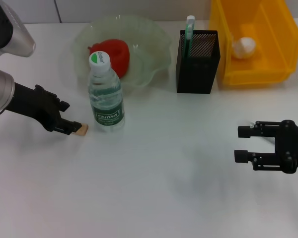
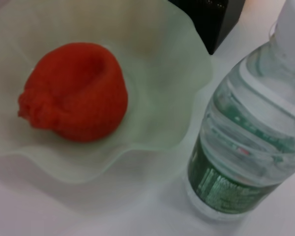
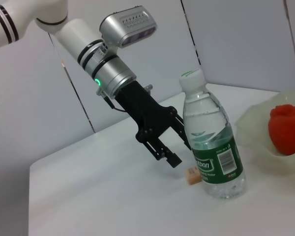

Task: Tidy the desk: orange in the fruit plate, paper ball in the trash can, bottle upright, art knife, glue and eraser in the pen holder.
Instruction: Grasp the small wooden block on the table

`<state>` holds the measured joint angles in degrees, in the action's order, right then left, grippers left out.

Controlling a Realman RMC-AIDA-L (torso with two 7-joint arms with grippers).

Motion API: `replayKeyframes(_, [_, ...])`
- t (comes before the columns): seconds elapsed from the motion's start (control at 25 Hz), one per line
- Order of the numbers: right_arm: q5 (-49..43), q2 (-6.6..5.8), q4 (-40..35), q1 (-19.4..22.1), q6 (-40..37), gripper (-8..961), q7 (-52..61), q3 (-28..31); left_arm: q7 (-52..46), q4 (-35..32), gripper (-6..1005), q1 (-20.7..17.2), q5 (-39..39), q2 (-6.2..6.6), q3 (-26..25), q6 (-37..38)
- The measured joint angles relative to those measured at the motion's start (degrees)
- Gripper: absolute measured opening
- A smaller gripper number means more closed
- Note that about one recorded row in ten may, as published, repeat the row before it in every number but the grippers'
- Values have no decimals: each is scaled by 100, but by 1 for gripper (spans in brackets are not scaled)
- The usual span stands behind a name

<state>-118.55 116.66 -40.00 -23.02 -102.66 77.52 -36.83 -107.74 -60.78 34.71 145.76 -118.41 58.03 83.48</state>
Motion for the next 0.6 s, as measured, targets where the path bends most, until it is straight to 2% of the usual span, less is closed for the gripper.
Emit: replayKeyframes(0.6, [-2, 15, 124, -138, 47, 693, 7, 1, 46, 544, 629, 62, 82, -2, 230, -601])
